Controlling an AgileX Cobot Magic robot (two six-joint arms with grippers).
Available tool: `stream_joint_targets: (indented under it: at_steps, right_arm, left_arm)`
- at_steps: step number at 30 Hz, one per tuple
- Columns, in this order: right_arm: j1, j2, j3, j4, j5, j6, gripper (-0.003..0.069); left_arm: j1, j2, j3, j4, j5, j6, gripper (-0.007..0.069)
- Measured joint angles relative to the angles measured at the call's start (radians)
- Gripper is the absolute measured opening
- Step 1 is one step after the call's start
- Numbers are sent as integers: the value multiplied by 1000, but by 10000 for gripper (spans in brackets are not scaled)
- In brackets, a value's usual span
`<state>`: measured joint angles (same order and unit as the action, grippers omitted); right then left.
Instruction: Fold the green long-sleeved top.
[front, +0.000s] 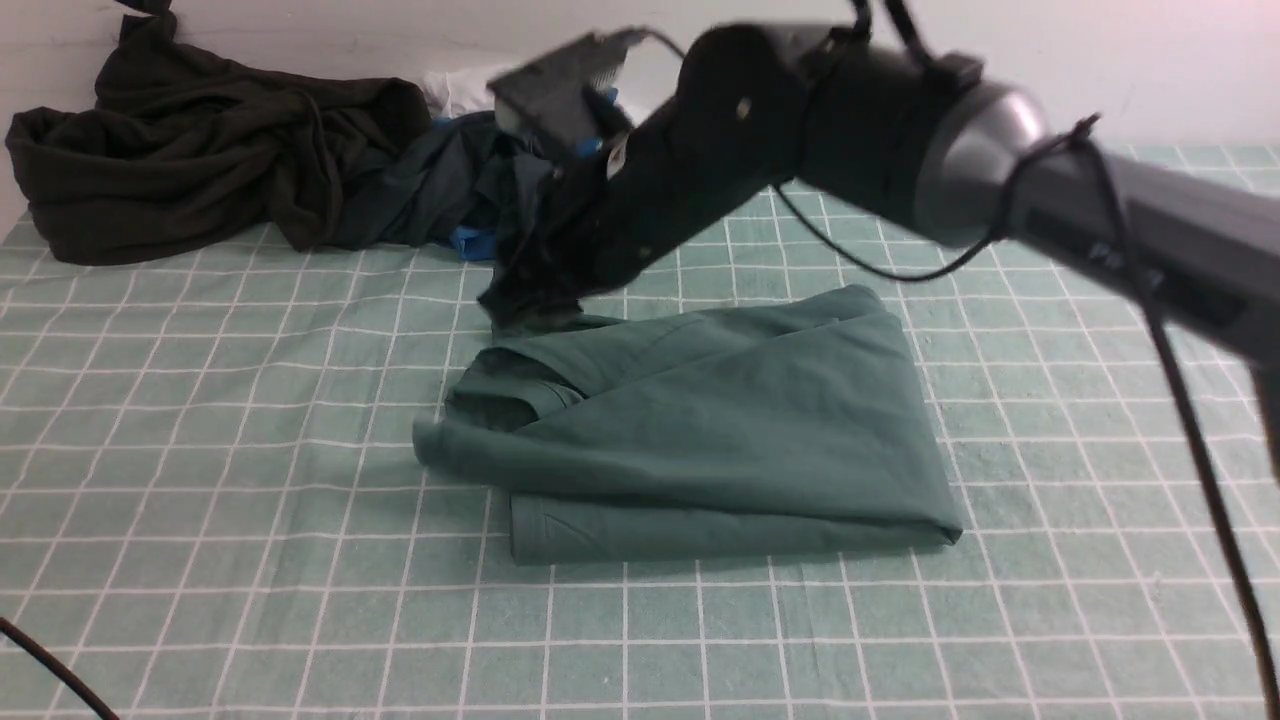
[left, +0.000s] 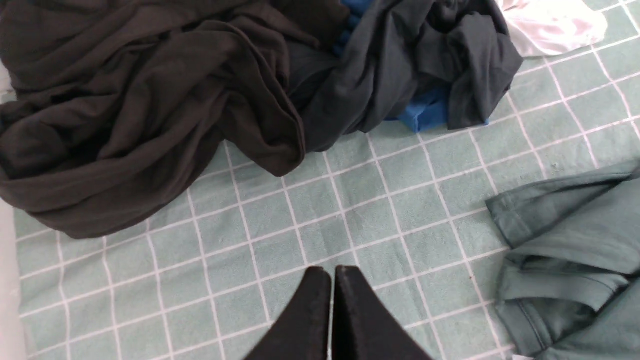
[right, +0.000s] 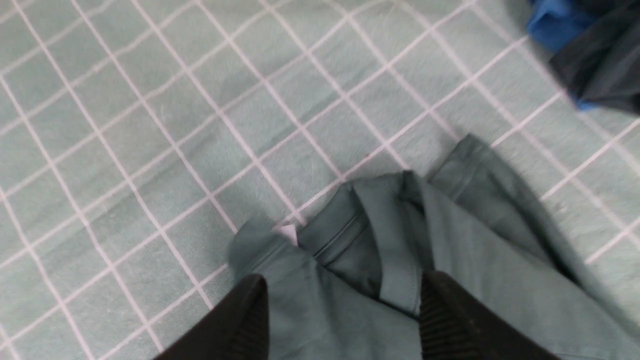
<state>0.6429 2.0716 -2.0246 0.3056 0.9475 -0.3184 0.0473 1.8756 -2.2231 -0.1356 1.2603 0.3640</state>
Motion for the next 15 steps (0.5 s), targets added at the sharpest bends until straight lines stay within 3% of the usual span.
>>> stream_joint_targets:
  at_steps: [3, 6, 11, 14, 15]
  right_arm:
    - [-49, -67, -72, -3, 123, 0, 459]
    - [-90, -134, -85, -6, 200, 0, 451]
    - [-208, -300, -23, -9, 297, 0, 342]
    - [-302, -450, 150, 38, 276, -25, 199]
    - [-302, -459, 150, 42, 272, -27, 199]
  left_arm:
    - [-47, -66, 1, 10, 0, 1, -3]
    - [-92, -150, 21, 28, 0, -2, -3]
    - [-144, -391, 231, 50, 0, -31, -3]
    - [-140, -609, 534, 56, -4, -59, -3]
    - [-138, -620, 534, 56, -5, -60, -3]
